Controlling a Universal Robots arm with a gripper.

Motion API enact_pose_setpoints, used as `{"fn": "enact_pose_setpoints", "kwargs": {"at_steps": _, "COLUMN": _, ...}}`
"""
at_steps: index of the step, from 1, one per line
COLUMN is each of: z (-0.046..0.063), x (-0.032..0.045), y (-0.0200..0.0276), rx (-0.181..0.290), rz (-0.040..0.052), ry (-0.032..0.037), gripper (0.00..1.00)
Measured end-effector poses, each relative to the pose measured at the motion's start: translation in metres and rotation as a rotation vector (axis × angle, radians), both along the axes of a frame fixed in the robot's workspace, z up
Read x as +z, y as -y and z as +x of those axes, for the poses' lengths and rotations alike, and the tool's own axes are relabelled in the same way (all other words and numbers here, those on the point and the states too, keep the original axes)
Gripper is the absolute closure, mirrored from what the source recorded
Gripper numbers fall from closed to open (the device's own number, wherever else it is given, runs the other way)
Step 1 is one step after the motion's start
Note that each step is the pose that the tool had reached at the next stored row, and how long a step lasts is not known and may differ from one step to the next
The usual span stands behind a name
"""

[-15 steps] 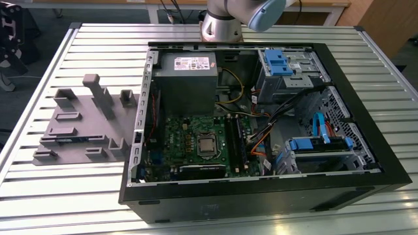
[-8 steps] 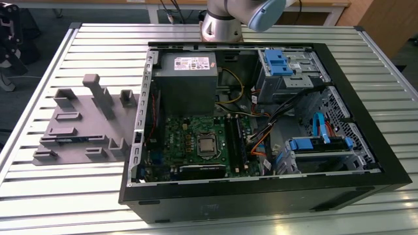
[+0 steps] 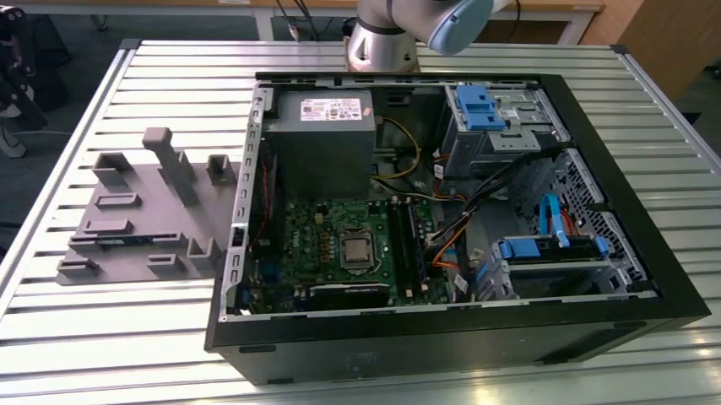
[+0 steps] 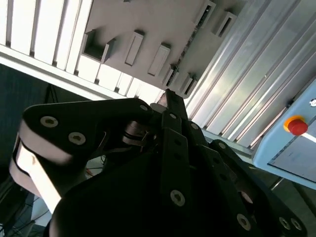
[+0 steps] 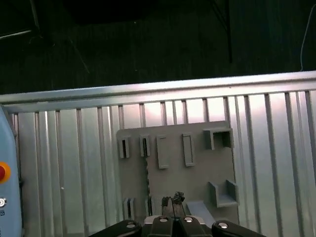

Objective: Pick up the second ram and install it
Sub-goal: 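Pick up the second ram and move it above second insertion slot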

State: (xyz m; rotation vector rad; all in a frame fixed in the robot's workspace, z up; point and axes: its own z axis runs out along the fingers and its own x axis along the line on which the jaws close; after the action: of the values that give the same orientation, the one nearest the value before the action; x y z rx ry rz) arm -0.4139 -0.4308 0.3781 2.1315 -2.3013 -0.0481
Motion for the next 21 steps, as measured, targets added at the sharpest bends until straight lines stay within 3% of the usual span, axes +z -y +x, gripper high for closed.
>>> {"fn": "enact_pose_setpoints", "kwargs": {"at_steps": 7, "z": -0.0002, "x": -0.0007, "y": 0.0000, "rx": 0.110, "rz": 0.0000, "ry": -0.0001, "gripper": 0.89}}
{"fn": "enact_pose_setpoints", "kwargs": {"at_steps": 19, "z": -0.0003, "x": -0.0007, "y": 0.0001, "rx": 0.114, "rz": 0.0000, "ry": 0.0000, "gripper": 0.89}}
{"fn": "enact_pose_setpoints", "kwargs": {"at_steps": 21, "z": -0.0003, "x": -0.0007, "y": 0.0000, "rx": 0.115, "rz": 0.0000, "ry": 0.0000, "gripper": 0.65}}
